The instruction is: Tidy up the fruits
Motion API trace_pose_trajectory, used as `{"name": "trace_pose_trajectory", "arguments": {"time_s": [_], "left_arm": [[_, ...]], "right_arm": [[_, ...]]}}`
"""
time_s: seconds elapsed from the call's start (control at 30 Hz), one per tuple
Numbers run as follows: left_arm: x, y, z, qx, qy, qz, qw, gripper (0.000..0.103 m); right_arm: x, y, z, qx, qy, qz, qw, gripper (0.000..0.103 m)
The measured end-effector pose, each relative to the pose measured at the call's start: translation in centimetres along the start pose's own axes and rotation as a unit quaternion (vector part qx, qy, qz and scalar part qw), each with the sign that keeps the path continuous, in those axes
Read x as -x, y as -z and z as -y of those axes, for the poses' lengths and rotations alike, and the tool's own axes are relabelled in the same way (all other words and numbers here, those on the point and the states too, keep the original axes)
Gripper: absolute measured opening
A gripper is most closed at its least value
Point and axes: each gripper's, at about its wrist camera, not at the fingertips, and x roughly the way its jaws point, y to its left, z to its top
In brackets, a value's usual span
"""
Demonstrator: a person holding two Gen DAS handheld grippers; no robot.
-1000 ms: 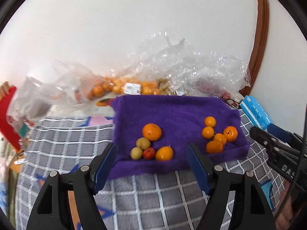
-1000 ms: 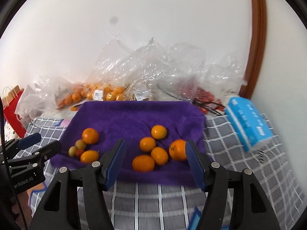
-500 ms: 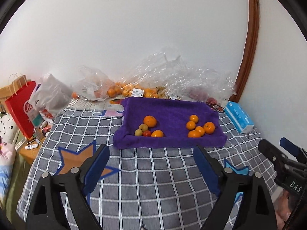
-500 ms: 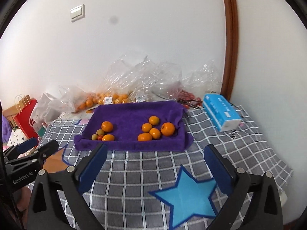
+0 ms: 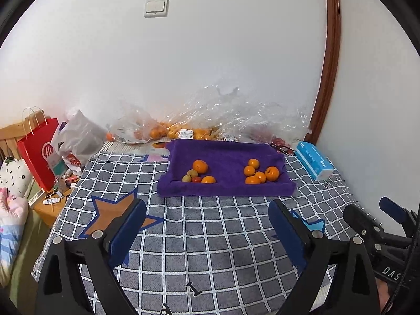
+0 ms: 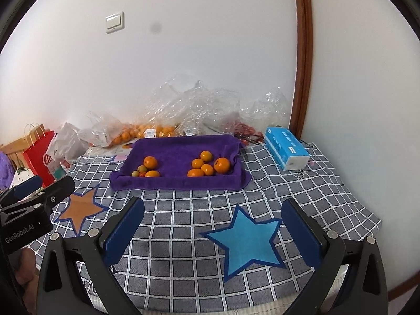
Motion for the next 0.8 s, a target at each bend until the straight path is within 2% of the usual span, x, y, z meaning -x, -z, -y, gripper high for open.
{"name": "trace_pose_trajectory", "arguments": {"time_s": [0.1, 0.4, 0.8], "left_arm": [[0.3, 0.1, 0.3, 0.000, 0.002, 0.000, 1.0000, 0.095], [0.4, 0.1, 0.6, -0.005, -0.001, -0.001, 1.0000, 0.095], [0.6, 0.1, 0.2, 0.001, 0.001, -0.002, 1.0000, 0.095]], "right_arm": [[0.5, -0.1, 0.4, -0.010, -0.009, 0.001, 1.000, 0.102], [1.1, -0.2, 0.6, -0.005, 0.010, 0.008, 1.000, 0.103], [0.9, -0.1, 0.6, -0.009, 0.012, 0.004, 1.000, 0.103]]}}
